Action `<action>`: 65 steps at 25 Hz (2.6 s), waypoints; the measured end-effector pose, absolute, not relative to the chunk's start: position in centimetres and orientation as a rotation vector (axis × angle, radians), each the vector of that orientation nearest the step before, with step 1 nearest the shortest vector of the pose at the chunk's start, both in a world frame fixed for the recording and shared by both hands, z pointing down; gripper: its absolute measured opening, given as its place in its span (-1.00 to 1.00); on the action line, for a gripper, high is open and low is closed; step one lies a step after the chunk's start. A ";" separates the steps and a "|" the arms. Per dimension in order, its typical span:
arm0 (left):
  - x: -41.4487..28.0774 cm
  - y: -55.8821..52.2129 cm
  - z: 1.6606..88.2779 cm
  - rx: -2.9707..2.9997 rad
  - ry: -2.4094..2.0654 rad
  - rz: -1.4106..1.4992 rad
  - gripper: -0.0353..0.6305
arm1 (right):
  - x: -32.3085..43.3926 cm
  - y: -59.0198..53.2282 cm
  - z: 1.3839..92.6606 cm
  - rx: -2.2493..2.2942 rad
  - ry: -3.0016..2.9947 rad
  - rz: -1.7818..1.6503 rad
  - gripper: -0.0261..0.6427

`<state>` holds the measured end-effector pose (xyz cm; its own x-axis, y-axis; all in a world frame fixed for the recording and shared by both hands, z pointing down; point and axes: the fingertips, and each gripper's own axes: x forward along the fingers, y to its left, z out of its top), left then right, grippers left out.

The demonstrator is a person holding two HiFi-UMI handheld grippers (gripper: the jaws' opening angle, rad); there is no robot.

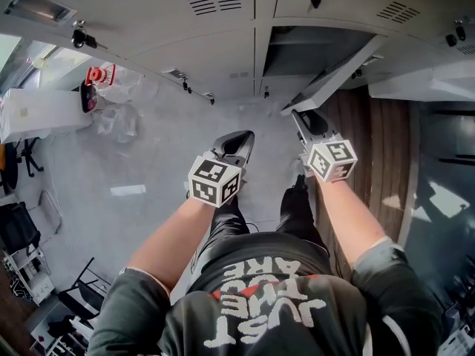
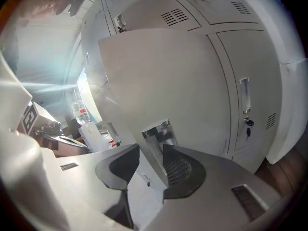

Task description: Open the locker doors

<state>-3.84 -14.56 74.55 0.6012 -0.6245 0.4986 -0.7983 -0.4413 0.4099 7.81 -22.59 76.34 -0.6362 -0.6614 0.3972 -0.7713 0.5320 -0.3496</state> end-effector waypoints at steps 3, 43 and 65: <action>-3.0 -14.6 74.4 2.215 -1.104 0.373 -0.88 | 8.9 -21.7 76.4 1.202 -2.552 0.753 -0.43; 8.5 -16.8 73.1 2.337 -0.908 0.471 -0.88 | 28.3 -16.1 76.0 1.381 -2.342 0.652 -0.50; 7.2 -15.4 72.3 2.333 -0.943 0.478 -0.88 | 39.1 -19.6 75.7 1.771 -2.086 0.658 -0.73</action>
